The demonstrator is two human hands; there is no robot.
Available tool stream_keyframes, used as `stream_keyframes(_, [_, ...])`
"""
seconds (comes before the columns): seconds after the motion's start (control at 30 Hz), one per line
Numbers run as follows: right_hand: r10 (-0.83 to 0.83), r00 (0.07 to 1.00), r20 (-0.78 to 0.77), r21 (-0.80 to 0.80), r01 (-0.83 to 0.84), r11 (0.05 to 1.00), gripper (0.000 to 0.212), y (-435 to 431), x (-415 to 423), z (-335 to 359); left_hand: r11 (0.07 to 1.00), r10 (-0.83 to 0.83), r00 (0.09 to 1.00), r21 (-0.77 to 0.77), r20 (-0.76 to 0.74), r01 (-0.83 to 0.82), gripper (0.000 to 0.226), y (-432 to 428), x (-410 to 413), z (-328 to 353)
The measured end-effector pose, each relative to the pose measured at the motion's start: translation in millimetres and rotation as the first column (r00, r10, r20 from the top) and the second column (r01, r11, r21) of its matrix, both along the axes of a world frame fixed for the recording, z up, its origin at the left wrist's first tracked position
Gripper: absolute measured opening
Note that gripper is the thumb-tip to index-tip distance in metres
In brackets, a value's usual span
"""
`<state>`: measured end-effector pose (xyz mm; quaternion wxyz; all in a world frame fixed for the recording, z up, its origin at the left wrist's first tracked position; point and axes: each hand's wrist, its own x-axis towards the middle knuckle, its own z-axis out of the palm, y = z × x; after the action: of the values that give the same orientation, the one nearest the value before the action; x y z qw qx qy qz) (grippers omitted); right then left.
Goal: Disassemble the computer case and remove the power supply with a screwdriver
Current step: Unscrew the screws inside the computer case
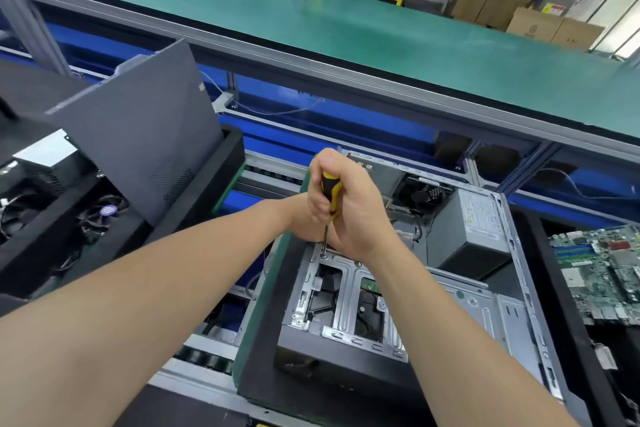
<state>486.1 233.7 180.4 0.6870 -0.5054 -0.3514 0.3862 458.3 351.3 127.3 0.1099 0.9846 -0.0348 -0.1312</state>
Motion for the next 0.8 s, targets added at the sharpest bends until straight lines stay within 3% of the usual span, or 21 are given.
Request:
stream_keyframes(0.1, [-0.162, 0.985, 0.054, 0.018, 0.161, 0.987, 0.038, -3, -6, -5, 0.989, 0.098, 0.995, -0.114, 0.013, -0.096, 0.019, -4, -6, 3])
stream_keyframes(0.2, [-0.207, 0.978, 0.019, 0.005, 0.207, 0.978, 0.044, -7, -7, -3, 0.979, 0.111, 0.992, -0.175, 0.055, -0.100, 0.019, -9, -10, 10])
stream_keyframes(0.47, [-0.167, 0.973, -0.160, 0.102, 0.184, 0.978, 0.043, -11, -9, -1, 0.978, 0.111, 0.988, -0.191, 0.108, -0.089, 0.039, -17, -7, 18])
stream_keyframes(0.7, [-0.163, 0.968, -0.191, 0.121, 0.188, 0.975, 0.044, -4, 0, -7, 0.985, 0.129, 0.987, -0.130, 0.099, -0.116, 0.029, -12, -2, 10])
stream_keyframes(0.8, [-0.127, 0.972, -0.196, 0.120, 0.152, 0.981, 0.044, -2, 3, -9, 0.981, 0.138, 0.987, -0.145, 0.084, -0.125, 0.043, -12, -3, 12])
